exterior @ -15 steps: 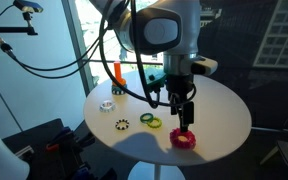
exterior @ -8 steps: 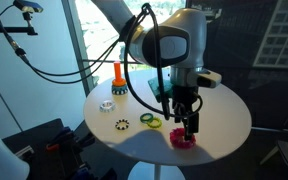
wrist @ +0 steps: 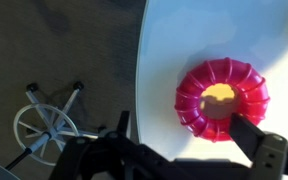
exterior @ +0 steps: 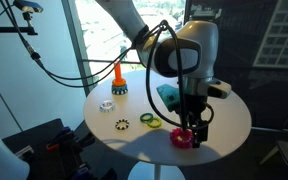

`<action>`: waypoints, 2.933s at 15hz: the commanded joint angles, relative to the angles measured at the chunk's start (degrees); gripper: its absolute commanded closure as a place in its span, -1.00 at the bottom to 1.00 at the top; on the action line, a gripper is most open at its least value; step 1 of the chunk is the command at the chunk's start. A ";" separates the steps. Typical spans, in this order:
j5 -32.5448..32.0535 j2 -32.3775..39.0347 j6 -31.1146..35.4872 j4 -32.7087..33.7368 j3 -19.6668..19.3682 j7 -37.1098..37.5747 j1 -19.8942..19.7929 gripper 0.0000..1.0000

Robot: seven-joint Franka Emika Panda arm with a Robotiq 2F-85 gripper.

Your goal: Place the red ring on the stack

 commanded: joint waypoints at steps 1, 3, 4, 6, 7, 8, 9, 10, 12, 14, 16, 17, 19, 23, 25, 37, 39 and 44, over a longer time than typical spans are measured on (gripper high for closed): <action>1.85 2.39 -1.41 2.89 0.08 -3.20 -1.14 -1.00; 1.99 3.16 -1.31 3.25 0.07 -3.70 -1.28 -1.00; 2.01 3.47 -1.34 3.40 0.06 -3.77 -1.29 -1.00; 1.97 4.07 -1.43 3.79 0.08 -3.76 -1.26 -1.00; 1.90 4.36 -1.30 3.89 0.08 -3.74 -1.21 -1.00; 1.86 4.59 -1.31 3.98 0.08 -3.76 -1.17 -1.00; 1.81 4.83 -1.29 4.10 0.08 -3.77 -1.14 -1.00; 1.85 5.01 -1.37 4.20 0.12 -3.85 -1.15 -1.00; 1.81 5.47 -1.43 4.38 0.13 -3.92 -1.11 -1.00; 1.95 5.85 -1.47 4.46 0.25 -4.04 -1.15 -1.00; 1.85 6.19 -1.46 4.53 0.21 -3.93 -1.04 -1.00; 1.85 6.33 -1.49 4.59 0.24 -3.89 -1.01 -1.00; 1.83 6.60 -1.48 4.75 0.26 -3.75 -0.92 -0.63; 1.71 6.80 -1.57 5.01 0.20 -3.31 -0.61 0.10; 1.78 6.57 -1.56 4.96 0.18 -2.98 -0.41 0.50; -0.96 -1.57 -9.56 4.59 -0.69 -0.76 3.52 0.79; -2.24 -3.76 -11.32 4.42 -0.76 -0.47 4.35 0.79; -4.80 -9.39 -15.67 4.00 0.49 -1.40 5.74 0.79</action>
